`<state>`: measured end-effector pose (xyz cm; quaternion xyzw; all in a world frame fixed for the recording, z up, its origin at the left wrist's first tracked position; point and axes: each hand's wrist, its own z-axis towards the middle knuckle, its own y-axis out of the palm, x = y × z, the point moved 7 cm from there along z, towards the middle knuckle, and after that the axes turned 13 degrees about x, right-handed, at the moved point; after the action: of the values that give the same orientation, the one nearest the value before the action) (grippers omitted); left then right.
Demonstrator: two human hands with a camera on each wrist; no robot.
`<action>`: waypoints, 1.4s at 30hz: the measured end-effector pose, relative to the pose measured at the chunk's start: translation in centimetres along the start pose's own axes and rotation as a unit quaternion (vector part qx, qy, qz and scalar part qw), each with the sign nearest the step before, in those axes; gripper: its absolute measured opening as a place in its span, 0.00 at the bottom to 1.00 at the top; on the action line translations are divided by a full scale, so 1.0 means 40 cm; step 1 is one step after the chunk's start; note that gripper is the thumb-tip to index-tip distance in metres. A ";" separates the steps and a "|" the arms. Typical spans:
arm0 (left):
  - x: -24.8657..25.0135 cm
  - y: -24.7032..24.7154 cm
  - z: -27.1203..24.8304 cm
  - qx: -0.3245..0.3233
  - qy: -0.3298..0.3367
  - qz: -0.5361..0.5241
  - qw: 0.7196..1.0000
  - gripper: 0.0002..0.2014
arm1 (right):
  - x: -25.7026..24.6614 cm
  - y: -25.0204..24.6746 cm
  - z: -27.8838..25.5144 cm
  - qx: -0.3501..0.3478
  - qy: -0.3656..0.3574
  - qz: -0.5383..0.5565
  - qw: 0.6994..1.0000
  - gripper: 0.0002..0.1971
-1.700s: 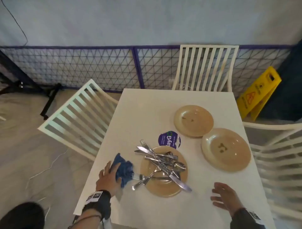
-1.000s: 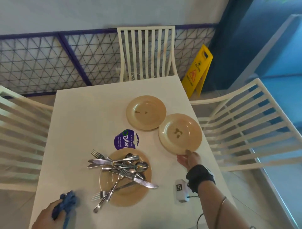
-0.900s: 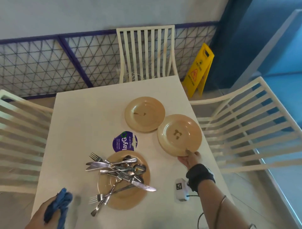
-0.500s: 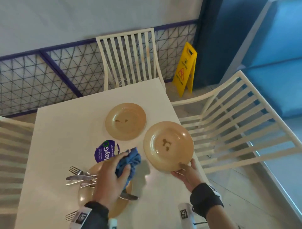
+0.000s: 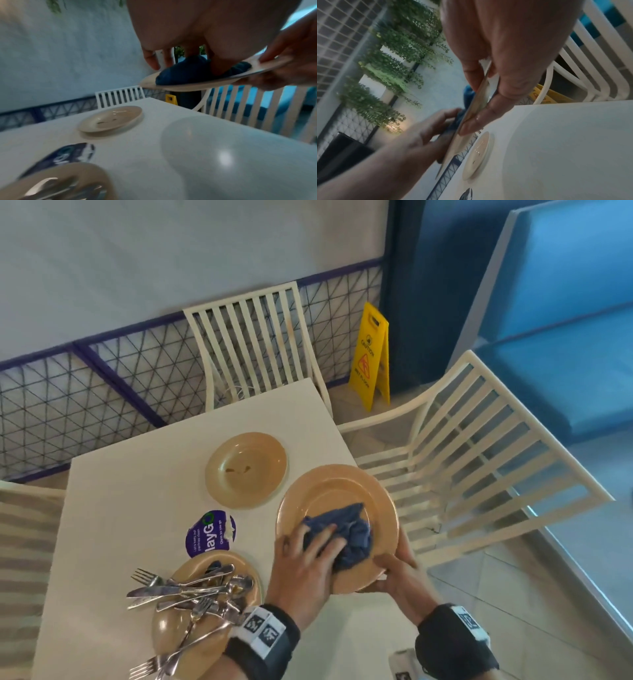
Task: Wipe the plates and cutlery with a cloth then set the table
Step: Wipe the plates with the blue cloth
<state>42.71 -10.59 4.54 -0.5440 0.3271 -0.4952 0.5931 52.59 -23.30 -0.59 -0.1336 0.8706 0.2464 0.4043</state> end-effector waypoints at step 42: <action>-0.151 -0.128 0.107 0.064 -0.129 -0.044 0.989 0.40 | -0.133 0.130 -0.062 -0.109 -0.042 -0.153 0.981 0.37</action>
<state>43.71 -3.10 9.43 -0.5783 0.1916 -0.4659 0.6417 52.13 -20.07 6.55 -0.2982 0.7899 0.2802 0.4567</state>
